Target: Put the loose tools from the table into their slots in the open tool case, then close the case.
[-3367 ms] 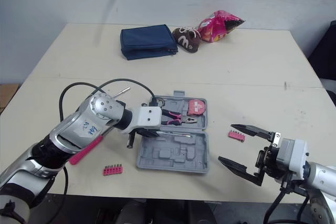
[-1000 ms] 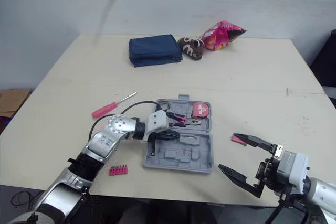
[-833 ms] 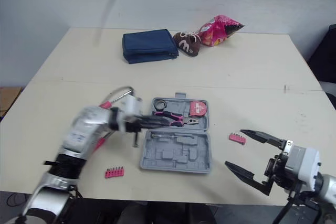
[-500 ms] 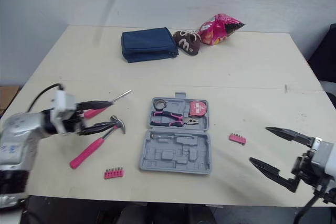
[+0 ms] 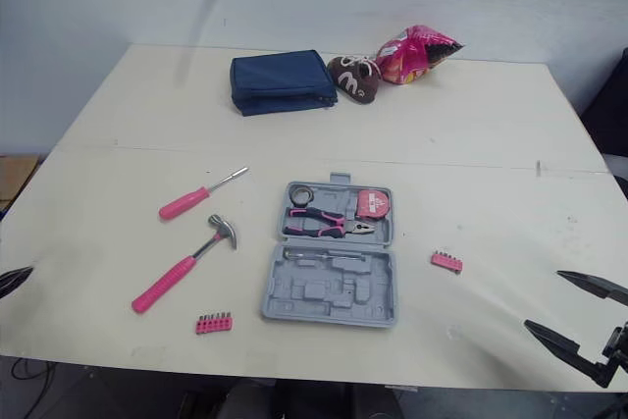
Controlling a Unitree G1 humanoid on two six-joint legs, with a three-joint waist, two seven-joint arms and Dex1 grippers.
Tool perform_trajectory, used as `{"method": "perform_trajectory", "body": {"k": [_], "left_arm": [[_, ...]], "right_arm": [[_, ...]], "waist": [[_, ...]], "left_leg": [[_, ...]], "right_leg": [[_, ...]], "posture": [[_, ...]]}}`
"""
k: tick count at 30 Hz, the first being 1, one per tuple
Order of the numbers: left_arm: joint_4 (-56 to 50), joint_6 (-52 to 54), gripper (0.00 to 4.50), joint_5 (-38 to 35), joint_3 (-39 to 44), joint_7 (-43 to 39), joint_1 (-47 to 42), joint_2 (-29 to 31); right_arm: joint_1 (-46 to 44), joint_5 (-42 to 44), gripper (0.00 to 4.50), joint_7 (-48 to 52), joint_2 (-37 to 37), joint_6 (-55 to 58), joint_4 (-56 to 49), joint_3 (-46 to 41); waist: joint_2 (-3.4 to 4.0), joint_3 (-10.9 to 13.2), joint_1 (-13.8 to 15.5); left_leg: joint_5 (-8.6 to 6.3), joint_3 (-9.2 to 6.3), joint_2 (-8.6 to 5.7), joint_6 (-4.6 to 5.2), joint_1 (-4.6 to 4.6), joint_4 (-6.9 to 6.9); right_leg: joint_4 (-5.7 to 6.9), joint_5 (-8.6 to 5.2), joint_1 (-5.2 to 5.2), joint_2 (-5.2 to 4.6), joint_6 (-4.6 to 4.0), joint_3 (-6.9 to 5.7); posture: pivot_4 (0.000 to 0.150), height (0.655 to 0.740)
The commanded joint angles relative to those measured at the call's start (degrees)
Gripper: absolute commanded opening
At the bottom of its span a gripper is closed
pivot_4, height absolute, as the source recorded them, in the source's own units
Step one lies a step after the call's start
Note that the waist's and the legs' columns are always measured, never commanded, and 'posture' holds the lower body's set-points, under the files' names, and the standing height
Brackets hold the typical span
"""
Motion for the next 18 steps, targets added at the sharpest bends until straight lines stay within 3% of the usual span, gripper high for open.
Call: {"method": "perform_trajectory", "body": {"k": [1, 12, 18], "left_arm": [[-1.06, -0.73, 4.48, -0.91, -0.05, -0.46, -1.36, 0.31], [-27.03, 13.68, 4.48, -4.81, -10.15, -0.22, -7.29, -3.79], [-44.89, 29.35, 4.48, -7.6, -13.45, 5.04, -1.98, -5.57]], "right_arm": [[-1.66, 1.43, 4.5, -1.48, 0.71, -0.01, -2.31, 0.61], [-3.7, 5.9, 4.5, -6.04, 2.94, 6.44, -18.85, 7.72], [-5.43, 9.76, 4.5, -9.87, 3.94, 11.07, -31.35, 14.0]], "waist": [[-0.01, 0.0, 0.0], [0.11, -0.01, -0.12], [0.1, 0.02, -1.38]], "left_leg": [[0.04, 0.0, -0.03, -0.02, -0.03, -0.04], [0.41, 0.01, -0.11, 0.38, -0.16, -0.11], [0.44, 0.09, -0.08, 0.39, -0.11, -0.02]], "right_leg": [[0.01, -0.01, -0.02, -0.06, -0.01, -0.06], [0.11, -0.02, 0.02, -0.17, 0.02, -0.39], [0.31, -0.06, 0.01, -0.04, 0.24, -0.22]], "posture": [[0.15, 0.74], [0.15, 0.74], [0.15, 0.74]]}}
